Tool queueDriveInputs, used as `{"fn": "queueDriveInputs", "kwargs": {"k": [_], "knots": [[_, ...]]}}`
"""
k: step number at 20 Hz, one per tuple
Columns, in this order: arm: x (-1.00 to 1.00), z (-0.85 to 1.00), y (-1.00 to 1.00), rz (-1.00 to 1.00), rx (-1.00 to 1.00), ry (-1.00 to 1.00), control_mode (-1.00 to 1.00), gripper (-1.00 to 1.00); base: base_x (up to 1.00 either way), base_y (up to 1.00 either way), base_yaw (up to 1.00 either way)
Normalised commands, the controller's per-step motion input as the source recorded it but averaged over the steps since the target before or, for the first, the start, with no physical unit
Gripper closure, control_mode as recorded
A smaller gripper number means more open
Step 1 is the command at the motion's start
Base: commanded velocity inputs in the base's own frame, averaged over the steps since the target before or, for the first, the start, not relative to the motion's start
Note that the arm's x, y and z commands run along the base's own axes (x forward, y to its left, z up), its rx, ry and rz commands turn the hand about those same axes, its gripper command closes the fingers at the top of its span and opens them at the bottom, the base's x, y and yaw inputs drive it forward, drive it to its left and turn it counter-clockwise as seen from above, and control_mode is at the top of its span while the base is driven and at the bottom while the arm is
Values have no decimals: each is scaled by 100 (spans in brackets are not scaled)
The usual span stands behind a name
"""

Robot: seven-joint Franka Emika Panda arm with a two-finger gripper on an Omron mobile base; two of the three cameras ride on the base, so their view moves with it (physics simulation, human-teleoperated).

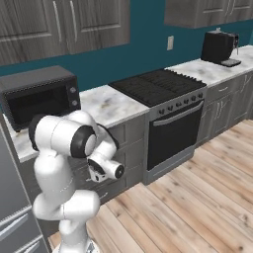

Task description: Take a straw from the drawer in front and place it inside the glass cup on the dining counter.

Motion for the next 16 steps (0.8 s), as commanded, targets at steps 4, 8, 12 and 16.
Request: {"fn": "queueDriveInputs", "kwargs": {"k": [4,8,12,16], "knots": [[57,-6,15,2,19,-2,-100,-100,0,0,0],[42,-2,5,2,15,-5,-100,-100,0,0,0],[48,-7,10,0,3,-4,-100,-100,0,0,0],[61,-28,16,-2,0,0,-100,-100,0,0,0]]}}
